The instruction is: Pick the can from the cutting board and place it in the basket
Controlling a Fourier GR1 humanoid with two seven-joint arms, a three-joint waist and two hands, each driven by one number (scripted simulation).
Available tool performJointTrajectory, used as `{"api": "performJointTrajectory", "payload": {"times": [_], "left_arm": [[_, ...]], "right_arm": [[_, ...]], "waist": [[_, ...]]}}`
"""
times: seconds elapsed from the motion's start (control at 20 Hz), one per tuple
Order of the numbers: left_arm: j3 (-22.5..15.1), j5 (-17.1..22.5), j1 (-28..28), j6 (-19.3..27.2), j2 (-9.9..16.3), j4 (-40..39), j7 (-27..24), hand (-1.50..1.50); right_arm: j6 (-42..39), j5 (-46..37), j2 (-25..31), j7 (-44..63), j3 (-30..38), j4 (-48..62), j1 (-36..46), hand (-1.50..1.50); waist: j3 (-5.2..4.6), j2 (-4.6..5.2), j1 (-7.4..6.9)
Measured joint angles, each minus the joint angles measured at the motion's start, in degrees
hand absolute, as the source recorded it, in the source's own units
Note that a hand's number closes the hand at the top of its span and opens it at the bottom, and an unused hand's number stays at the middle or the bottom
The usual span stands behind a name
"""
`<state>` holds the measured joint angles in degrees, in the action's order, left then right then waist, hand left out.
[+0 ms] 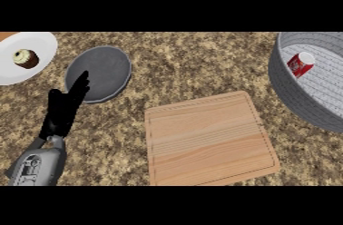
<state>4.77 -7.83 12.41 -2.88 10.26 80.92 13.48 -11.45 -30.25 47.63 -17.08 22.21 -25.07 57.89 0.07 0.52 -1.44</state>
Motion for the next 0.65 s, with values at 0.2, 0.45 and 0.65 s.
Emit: {"api": "performJointTrajectory", "payload": {"times": [0.2,0.45,0.65], "left_arm": [[-0.1,-0.3,0.5,0.3,-0.2,-0.2,0.3,0.00],[-0.3,-0.7,1.0,0.7,-0.4,0.3,1.0,0.00],[-0.6,-0.6,1.2,0.6,-0.6,1.1,1.8,0.00]], "right_arm": [[2.3,2.5,3.0,0.0,4.1,3.3,0.0,-1.50],[0.1,5.4,10.1,0.7,8.6,8.2,-1.2,-1.50],[-2.8,6.8,15.2,-1.7,10.9,11.7,-4.6,-1.50]], "waist": [[0.03,0.11,0.00],[0.07,0.21,0.03],[0.19,0.43,-0.21]]}}
